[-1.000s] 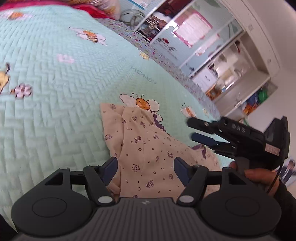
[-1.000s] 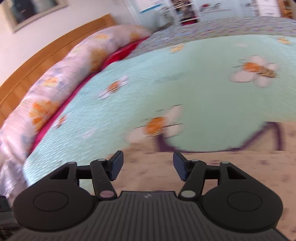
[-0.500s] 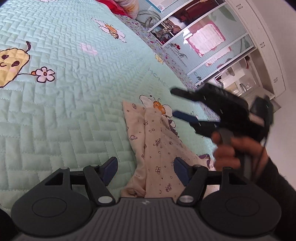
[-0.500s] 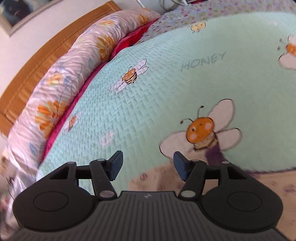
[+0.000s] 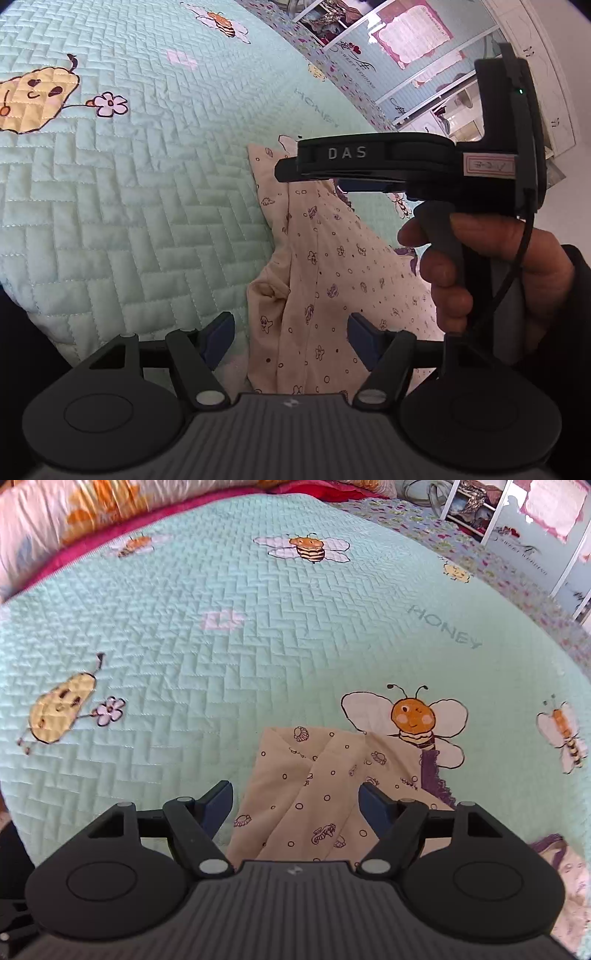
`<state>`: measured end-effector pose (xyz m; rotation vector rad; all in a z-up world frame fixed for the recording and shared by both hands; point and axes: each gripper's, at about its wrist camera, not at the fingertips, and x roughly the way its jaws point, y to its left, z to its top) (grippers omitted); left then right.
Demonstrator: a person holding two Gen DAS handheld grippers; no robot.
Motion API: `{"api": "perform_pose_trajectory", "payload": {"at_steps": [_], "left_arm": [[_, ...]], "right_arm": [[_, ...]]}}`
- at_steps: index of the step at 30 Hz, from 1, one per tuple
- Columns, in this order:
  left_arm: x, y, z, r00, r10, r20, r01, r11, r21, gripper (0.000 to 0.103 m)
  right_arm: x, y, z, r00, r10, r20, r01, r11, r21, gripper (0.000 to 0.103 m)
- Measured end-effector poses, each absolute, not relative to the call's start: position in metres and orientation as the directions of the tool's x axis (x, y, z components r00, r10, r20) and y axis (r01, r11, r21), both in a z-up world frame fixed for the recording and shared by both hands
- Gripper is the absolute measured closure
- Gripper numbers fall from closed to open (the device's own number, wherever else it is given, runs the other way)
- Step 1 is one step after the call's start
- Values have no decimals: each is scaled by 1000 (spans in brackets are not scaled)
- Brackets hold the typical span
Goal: Fold clothes
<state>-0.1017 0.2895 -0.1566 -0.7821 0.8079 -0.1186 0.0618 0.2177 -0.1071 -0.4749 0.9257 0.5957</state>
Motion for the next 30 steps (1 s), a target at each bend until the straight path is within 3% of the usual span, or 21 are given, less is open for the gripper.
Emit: {"api": "perform_pose_trajectory", "payload": {"at_steps": [4,13,30], "left_arm": [[-104,286,-152,685,-382,-621,-196,724,-661,32],[-100,259,-117,638,-275,-719,-222,829,-514,32],[-89,227,-105,601,-231,-765,-191,888,-419,31]], "right_arm": [[55,205,-102,461,260,-848,-614,784,-93,26],[42,148,-76,512,280,-812,-510,860,-25,26],[29,96,-63,537,299,-789,-448,893,33,26]]}}
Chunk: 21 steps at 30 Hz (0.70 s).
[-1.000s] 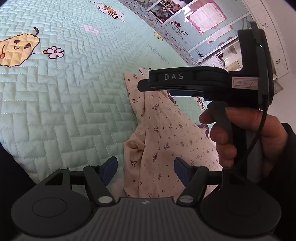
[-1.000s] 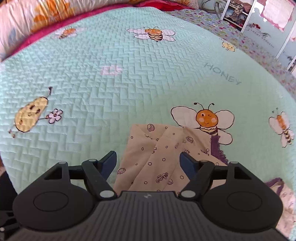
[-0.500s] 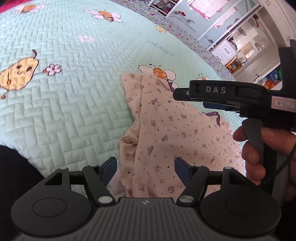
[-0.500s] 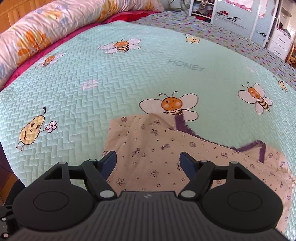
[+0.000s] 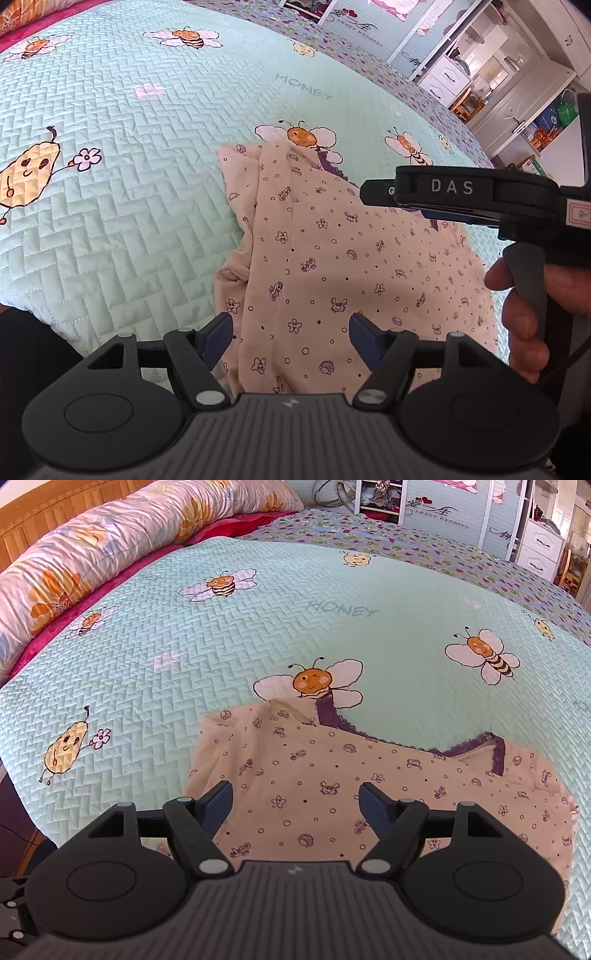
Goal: Fold clothes
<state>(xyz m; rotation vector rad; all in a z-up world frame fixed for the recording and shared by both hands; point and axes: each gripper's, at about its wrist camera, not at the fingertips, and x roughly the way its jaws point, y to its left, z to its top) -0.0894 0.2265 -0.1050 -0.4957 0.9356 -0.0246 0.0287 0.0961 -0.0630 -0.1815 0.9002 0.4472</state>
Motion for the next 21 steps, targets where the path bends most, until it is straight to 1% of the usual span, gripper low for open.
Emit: {"api": "perform_pose_trajectory", "payload": {"at_steps": [5,11,16,21], "left_arm": [[-89,232,-118,584,-251,-772,-211,871,-443,30],[-94,255,-153,573,-346,-743,-268,778,-569,30],[-96,275,-167,606,-439,-664,-276,666,-693,29],[-94,281,-174,611,-506,-608,-274,586,-763,28]], "right_arm": [[29,94,-64,541,288,-790,-437,899,28,26],[32,105,-70,542,263,-798,-446,895,-8,26],[38,142,-79,527,244,-814,-499,864,-64,26],[53,198,-99,491,185,-851,-558,817,-145,26]]}}
